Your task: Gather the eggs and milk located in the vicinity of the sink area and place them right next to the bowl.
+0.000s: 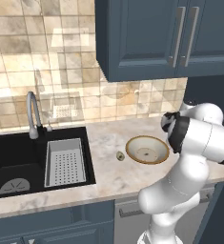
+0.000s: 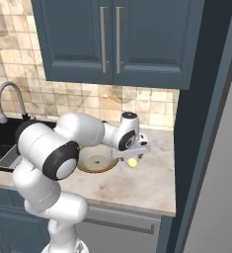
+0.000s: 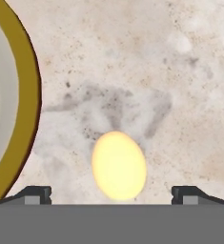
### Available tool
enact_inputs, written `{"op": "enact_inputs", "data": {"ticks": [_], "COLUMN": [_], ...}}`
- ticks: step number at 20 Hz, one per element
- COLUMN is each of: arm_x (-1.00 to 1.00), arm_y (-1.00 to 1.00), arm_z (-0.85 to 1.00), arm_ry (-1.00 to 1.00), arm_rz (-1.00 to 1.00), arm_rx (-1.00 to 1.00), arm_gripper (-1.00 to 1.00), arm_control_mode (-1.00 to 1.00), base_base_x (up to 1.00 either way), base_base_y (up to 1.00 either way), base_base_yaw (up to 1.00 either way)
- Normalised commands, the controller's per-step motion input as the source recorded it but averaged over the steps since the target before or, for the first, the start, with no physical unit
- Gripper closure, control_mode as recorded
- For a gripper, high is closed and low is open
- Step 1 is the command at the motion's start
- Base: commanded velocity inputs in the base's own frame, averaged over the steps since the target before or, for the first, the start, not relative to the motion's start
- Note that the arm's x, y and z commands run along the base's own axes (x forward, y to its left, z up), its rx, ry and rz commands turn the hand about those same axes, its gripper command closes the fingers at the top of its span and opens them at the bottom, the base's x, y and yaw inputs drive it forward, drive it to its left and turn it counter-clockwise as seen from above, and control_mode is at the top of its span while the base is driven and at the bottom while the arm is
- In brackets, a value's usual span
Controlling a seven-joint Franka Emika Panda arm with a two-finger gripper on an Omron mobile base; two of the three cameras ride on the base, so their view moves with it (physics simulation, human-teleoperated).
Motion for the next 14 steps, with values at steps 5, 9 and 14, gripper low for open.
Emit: {"op": "enact_inputs", "data": {"ticks": [5, 9, 14], "arm_x": [0.00, 0.00, 0.00], "arm_y": [0.00, 0.00, 0.00], "arm_z": [-0.14, -0.11, -0.13], "arm_ry": [0.00, 0.00, 0.00], "arm_rz": [0.02, 0.01, 0.00], "arm_rx": [0.00, 0.00, 0.00], "arm_gripper": [-1.00, -1.00, -1.00], "arm_control_mode": [-1.00, -1.00, -1.00], "base_base_x": [0.00, 0.00, 0.00], "base_base_y": [0.00, 0.00, 0.00], "base_base_yaw": [0.00, 0.00, 0.00]}}
